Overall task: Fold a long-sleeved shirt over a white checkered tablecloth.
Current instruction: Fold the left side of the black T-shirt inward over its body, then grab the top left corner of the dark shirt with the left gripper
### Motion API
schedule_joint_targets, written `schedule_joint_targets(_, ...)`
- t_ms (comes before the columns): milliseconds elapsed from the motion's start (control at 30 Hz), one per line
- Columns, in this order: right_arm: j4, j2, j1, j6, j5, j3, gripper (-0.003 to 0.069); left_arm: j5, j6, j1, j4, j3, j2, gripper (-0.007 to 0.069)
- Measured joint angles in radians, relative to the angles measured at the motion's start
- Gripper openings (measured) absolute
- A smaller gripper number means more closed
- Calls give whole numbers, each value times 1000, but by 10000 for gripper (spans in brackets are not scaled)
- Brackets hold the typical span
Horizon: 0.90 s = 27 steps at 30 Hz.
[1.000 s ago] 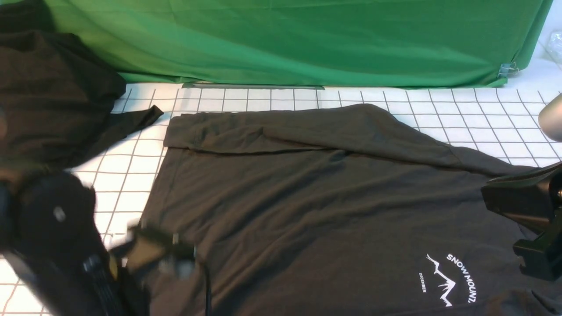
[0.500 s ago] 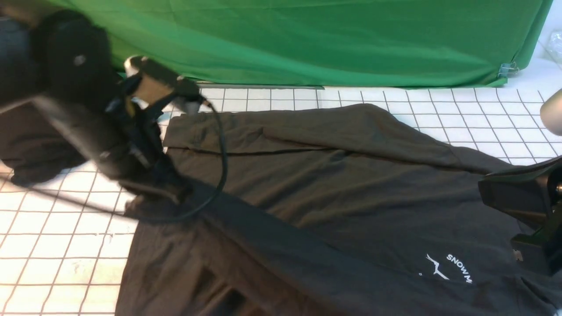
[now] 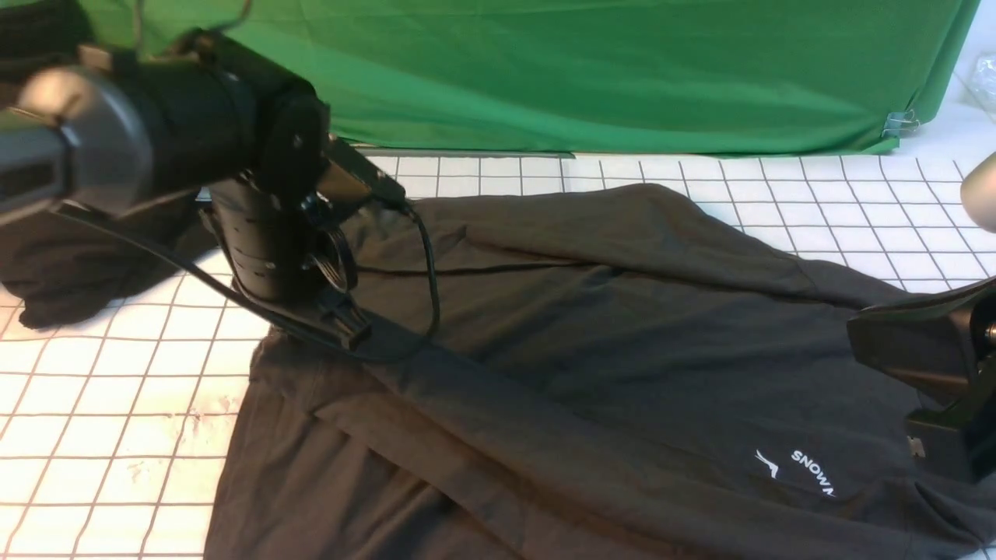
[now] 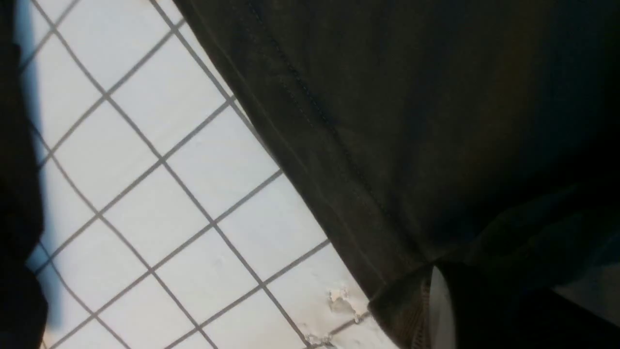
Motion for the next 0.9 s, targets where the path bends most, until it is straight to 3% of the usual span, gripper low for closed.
schedule_joint_targets(167, 0, 0, 0, 7, 0, 0, 10, -61, -1, 0, 56, 0, 26, 81)
schedule_joint_targets(300, 1, 0, 0, 9, 0, 0, 10, -115, -18, 0, 123, 0, 26, 241)
schedule_joint_targets(367, 1, 0, 0, 9, 0, 0, 10, -120, -106, 0, 183, -1, 26, 352)
schedule_joint_targets(400, 1, 0, 0, 9, 0, 0, 10, -120, -118, 0, 197, -2, 27, 362)
schedule_joint_targets(433, 2, 0, 0, 10, 0, 0, 10, -120, -209, 4, 242, -9, 27, 433)
schedule_joint_targets(533, 8, 0, 0, 10, 0, 0, 10, -118, -284, 15, 255, -36, 27, 507)
schedule_joint_targets(633, 29, 0, 0, 10, 0, 0, 10, -134, -321, 59, 161, -115, 40, 550)
schedule_joint_targets(800, 46, 0, 0, 10, 0, 0, 10, -115, -296, 172, -108, -321, 145, 546)
schedule_joint_targets(900, 52, 0, 0, 10, 0, 0, 10, -94, -287, 205, -169, -417, 209, 540)
